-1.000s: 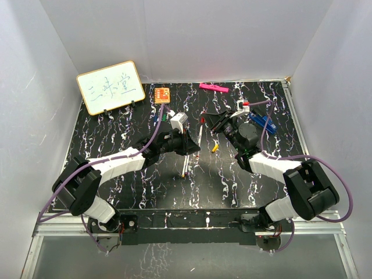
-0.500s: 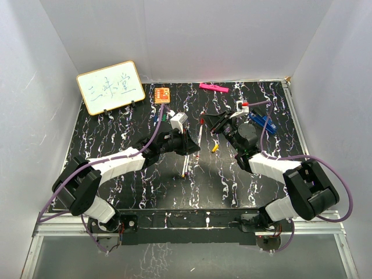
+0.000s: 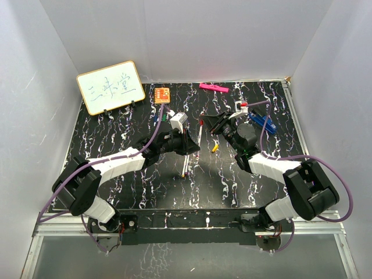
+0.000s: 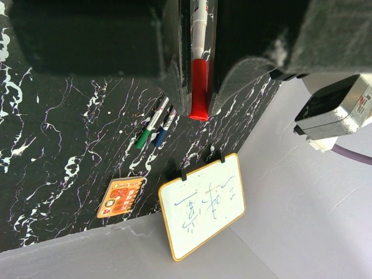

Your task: Insert the pens into the pen caps

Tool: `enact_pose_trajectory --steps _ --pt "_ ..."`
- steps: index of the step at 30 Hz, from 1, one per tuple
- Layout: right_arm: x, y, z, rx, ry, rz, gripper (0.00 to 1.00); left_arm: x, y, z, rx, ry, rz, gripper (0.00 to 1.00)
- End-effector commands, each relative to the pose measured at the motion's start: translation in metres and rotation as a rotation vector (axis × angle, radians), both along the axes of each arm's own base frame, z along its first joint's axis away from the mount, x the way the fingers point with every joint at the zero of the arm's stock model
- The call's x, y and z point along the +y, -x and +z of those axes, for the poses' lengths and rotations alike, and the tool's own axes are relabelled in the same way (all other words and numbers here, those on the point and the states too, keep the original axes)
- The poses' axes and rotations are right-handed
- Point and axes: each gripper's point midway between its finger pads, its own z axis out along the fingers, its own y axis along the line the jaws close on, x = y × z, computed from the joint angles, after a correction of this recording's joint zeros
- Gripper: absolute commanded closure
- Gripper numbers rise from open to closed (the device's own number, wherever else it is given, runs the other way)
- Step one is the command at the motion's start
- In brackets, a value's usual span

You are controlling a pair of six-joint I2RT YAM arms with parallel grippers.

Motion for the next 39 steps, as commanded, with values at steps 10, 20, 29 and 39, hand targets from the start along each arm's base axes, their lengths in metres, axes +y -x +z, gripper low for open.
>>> enact_pose_trajectory --steps 10,20,29,39 --pt "0.000 0.011 0.020 -0.064 0.006 0.017 1.00 0.000 -0.007 0.021 -0.060 0.033 0.029 1.00" --pt "0.007 0.015 0.006 -0.029 0.032 0.053 1.00 -0.006 -0.009 0.027 -0.066 0.053 0.022 1.00" --pt "0.022 0.021 -0.012 0.003 0.056 0.122 1.00 -0.009 -0.017 0.050 -0.111 0.106 0.044 1.00" --pt "0.036 0.029 -0.033 0.047 0.158 0.159 1.00 0.005 -0.045 0.069 -0.148 0.146 0.160 1.00"
